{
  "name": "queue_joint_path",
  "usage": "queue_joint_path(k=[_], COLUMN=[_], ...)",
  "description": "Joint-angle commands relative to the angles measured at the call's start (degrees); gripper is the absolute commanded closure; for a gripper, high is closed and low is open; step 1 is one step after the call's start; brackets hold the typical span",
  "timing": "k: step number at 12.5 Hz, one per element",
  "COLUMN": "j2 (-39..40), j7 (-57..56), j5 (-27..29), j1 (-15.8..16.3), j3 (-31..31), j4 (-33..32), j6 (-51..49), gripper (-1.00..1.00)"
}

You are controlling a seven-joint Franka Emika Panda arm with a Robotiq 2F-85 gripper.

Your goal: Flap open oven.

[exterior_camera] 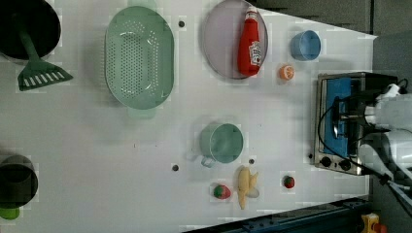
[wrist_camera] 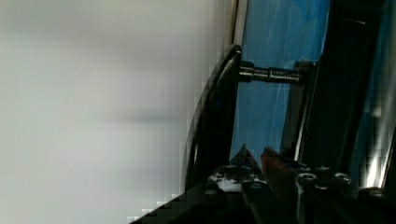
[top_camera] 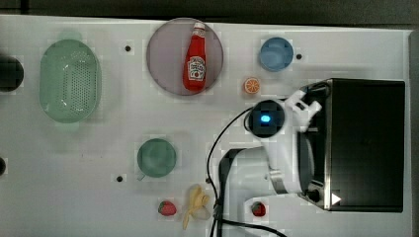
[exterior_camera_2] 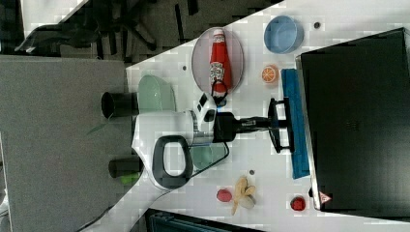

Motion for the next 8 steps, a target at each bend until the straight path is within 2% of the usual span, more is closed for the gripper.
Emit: queue_joint_path(k=[1, 8], j2=[1.4, 10.2], j7=[14.1, 23.3], j5=[-3.6, -5.3], j1=[3.2, 5.6], j3=[3.3, 5.9], j4=[-1.3, -0.1], j6=[-1.4, -1.3], gripper=[0.65, 0.65])
